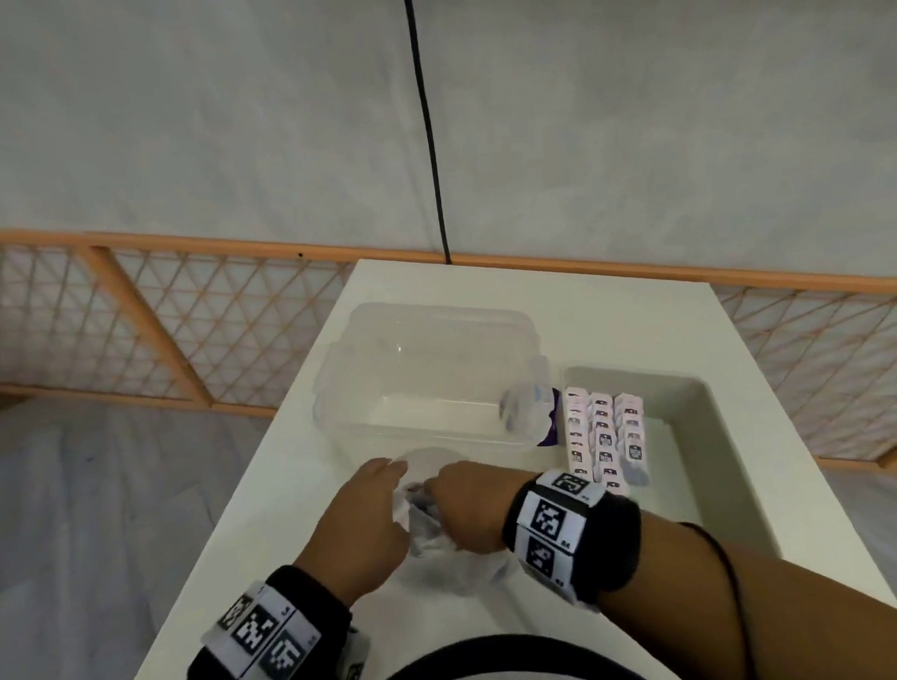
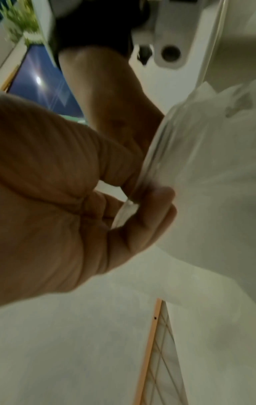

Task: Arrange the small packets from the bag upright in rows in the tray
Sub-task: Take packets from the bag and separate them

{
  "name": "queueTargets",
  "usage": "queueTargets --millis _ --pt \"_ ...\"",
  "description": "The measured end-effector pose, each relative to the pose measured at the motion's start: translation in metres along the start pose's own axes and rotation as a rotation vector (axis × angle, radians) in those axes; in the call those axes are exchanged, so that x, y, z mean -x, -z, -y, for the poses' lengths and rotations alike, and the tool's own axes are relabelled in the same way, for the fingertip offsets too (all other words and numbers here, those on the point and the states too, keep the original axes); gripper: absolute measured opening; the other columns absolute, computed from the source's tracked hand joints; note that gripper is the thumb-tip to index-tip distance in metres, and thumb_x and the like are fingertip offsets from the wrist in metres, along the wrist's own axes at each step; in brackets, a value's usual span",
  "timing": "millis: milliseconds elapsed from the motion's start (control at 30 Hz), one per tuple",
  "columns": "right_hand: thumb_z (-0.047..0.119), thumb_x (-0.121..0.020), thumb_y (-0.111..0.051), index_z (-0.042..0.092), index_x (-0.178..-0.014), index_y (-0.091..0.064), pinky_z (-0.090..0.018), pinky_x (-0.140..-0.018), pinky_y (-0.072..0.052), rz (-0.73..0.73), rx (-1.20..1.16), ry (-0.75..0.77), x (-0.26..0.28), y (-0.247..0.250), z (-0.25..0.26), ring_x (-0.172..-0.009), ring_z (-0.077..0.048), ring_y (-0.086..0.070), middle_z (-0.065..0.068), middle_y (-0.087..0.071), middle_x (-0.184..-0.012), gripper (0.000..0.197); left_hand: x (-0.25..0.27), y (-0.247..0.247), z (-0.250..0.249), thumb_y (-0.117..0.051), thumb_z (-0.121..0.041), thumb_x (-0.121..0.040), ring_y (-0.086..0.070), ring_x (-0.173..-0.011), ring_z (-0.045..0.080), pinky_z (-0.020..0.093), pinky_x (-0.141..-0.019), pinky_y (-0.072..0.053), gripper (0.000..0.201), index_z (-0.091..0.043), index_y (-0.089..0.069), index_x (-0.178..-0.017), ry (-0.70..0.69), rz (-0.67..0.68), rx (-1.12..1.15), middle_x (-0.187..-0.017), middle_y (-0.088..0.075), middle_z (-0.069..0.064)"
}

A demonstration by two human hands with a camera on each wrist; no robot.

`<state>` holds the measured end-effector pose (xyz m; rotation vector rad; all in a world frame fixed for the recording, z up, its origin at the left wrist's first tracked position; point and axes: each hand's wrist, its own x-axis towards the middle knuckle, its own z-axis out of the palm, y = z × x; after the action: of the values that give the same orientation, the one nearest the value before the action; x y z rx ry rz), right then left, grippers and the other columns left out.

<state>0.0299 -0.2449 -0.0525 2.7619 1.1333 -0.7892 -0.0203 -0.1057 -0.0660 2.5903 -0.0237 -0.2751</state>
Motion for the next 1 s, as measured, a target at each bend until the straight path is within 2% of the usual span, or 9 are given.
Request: queueTargets --millis 67,167,267,433,567,633,733,867,1000 --pt "0.026 -0.092 -0.058 0.001 -0.126 -0.050 -0.035 -0.090 -0.043 -0.049 -0.056 0.003 -0.010 -0.005 0.010 -0.108 -0.032 -0.056 -0.018 -0.054 -0.122 0.043 0.002 0.001 -0.004 -0.065 -0.007 -0.079 -0.042 -0.129 0.012 0.004 -0.098 -0.019 0.068 -0.014 -0.038 -0.142 -0.052 -0.008 0.017 -0.143 -0.041 0.000" --pt "0.024 -0.094 -0.052 0.003 -0.133 -0.046 -0.032 -0.099 -0.038 -0.012 0.081 -0.009 -0.020 -0.009 0.022 -0.118 -0.029 -0.051 -0.017 -0.050 -0.131 0.044 0.007 0.005 -0.012 -0.063 -0.007 -0.078 -0.046 -0.123 0.010 0.006 -0.096 -0.024 0.064 -0.018 -0.043 -0.138 -0.112 0.001 0.043 -0.137 -0.047 -0.003" --pt "0.024 -0.093 -0.054 0.002 -0.134 -0.044 -0.032 -0.094 -0.042 -0.002 0.126 -0.027 -0.023 -0.011 0.020 -0.118 -0.029 -0.052 -0.016 -0.049 -0.132 0.047 0.011 0.007 -0.011 -0.061 -0.010 -0.081 -0.047 -0.120 0.007 0.000 -0.090 -0.022 0.060 -0.022 -0.044 -0.137 -0.126 0.000 0.071 -0.136 -0.047 -0.007" --pt "0.044 -0.088 -0.057 0.008 -0.133 -0.044 -0.034 -0.095 -0.041 -0.021 0.255 -0.078 -0.035 -0.030 0.016 -0.114 -0.028 -0.054 -0.011 -0.055 -0.126 0.059 0.016 0.004 -0.003 -0.058 -0.011 -0.085 -0.034 -0.136 0.011 0.006 -0.101 -0.016 0.067 -0.018 -0.031 -0.146 -0.060 -0.006 0.021 -0.150 -0.032 -0.004" --pt "0.050 -0.092 -0.044 0.017 -0.123 -0.055 -0.037 -0.100 -0.034 -0.017 0.458 -0.044 -0.038 -0.035 0.018 -0.117 -0.025 -0.048 -0.004 -0.059 -0.120 0.046 0.015 0.003 0.000 -0.057 -0.014 -0.087 -0.033 -0.137 0.012 0.011 -0.105 -0.019 0.066 -0.018 -0.029 -0.147 -0.047 -0.016 0.013 -0.151 -0.030 -0.003" --pt "0.047 -0.092 -0.047 0.014 -0.118 -0.059 -0.034 -0.093 -0.040 0.006 0.381 -0.041 -0.038 -0.035 0.017 -0.111 -0.026 -0.054 -0.006 -0.062 -0.115 0.043 0.013 0.004 0.002 -0.057 -0.014 -0.087 -0.031 -0.137 0.011 0.010 -0.105 -0.018 0.066 -0.018 -0.028 -0.147 -0.053 -0.031 0.003 -0.152 -0.029 -0.004" --pt "0.036 -0.093 -0.052 0.011 -0.122 -0.057 -0.031 -0.085 -0.045 0.059 0.200 -0.069 -0.036 -0.035 0.015 -0.107 -0.028 -0.060 -0.010 -0.063 -0.116 0.039 0.010 0.004 0.003 -0.058 -0.019 -0.088 -0.033 -0.137 0.010 0.008 -0.102 -0.017 0.066 -0.019 -0.029 -0.147 -0.059 -0.045 -0.001 -0.151 -0.030 -0.005" --pt "0.028 -0.091 -0.057 0.008 -0.118 -0.060 -0.028 -0.080 -0.042 0.025 0.072 -0.034 -0.030 -0.032 0.012 -0.104 -0.029 -0.060 -0.011 -0.063 -0.113 0.034 0.008 0.005 -0.001 -0.059 -0.019 -0.088 -0.035 -0.136 0.012 0.014 -0.107 -0.022 0.065 -0.019 -0.031 -0.146 -0.045 -0.044 0.006 -0.150 -0.033 -0.004" --pt "0.025 -0.088 -0.060 0.010 -0.106 -0.063 -0.024 -0.071 -0.033 -0.121 -0.069 0.008 -0.016 -0.027 0.006 -0.091 -0.025 -0.057 -0.009 -0.066 -0.104 0.024 0.003 0.006 0.000 -0.060 -0.013 -0.084 -0.040 -0.131 0.012 0.013 -0.103 -0.026 0.063 -0.018 -0.037 -0.143 -0.026 -0.031 0.009 -0.145 -0.039 -0.003"
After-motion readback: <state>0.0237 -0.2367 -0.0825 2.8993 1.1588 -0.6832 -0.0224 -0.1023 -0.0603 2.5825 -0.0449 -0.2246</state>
